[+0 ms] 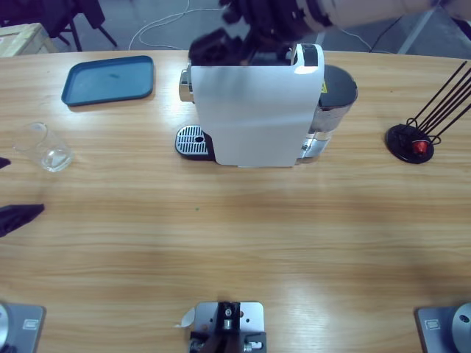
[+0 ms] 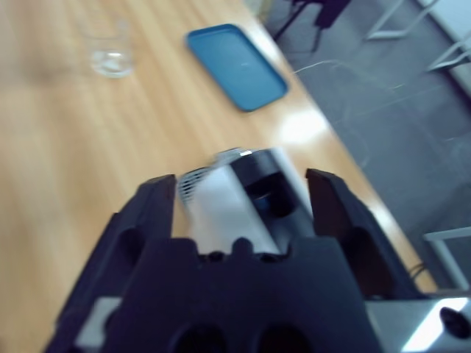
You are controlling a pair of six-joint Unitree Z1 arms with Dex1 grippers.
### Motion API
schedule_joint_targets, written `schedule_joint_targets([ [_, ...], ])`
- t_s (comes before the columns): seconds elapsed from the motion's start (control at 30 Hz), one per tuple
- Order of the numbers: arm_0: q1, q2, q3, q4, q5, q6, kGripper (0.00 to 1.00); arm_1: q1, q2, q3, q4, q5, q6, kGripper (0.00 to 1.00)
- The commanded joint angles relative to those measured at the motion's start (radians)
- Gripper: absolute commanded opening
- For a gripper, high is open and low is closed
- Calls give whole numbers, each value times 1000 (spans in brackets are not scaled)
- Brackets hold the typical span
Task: Pour coffee
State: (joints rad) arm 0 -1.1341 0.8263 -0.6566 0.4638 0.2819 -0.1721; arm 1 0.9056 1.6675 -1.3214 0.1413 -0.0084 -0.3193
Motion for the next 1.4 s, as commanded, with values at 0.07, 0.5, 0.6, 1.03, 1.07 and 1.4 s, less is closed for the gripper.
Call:
schedule_joint_targets([
  [0.07, 5, -31, 37, -10, 17, -12, 968, 72, -248, 313, -6, -214, 442, 0],
  [0.5, 5, -58, 20, 25, 10, -15, 968, -164, -175, 245, -233, -314, 855, 0],
  [0.6, 5, -69, 22, 27, 11, -15, 968, -169, -87, 190, -248, -272, 870, 0],
  [1.03, 5, -61, 23, 24, 11, -15, 968, -40, -30, 158, -304, -177, 877, 0],
  [1.07, 5, -61, 23, 25, 13, -13, 968, -31, -16, 159, -309, -177, 882, 0],
  [1.4, 5, -69, 26, 27, 31, -20, 968, -8, 199, 140, -354, -139, 884, 0],
])
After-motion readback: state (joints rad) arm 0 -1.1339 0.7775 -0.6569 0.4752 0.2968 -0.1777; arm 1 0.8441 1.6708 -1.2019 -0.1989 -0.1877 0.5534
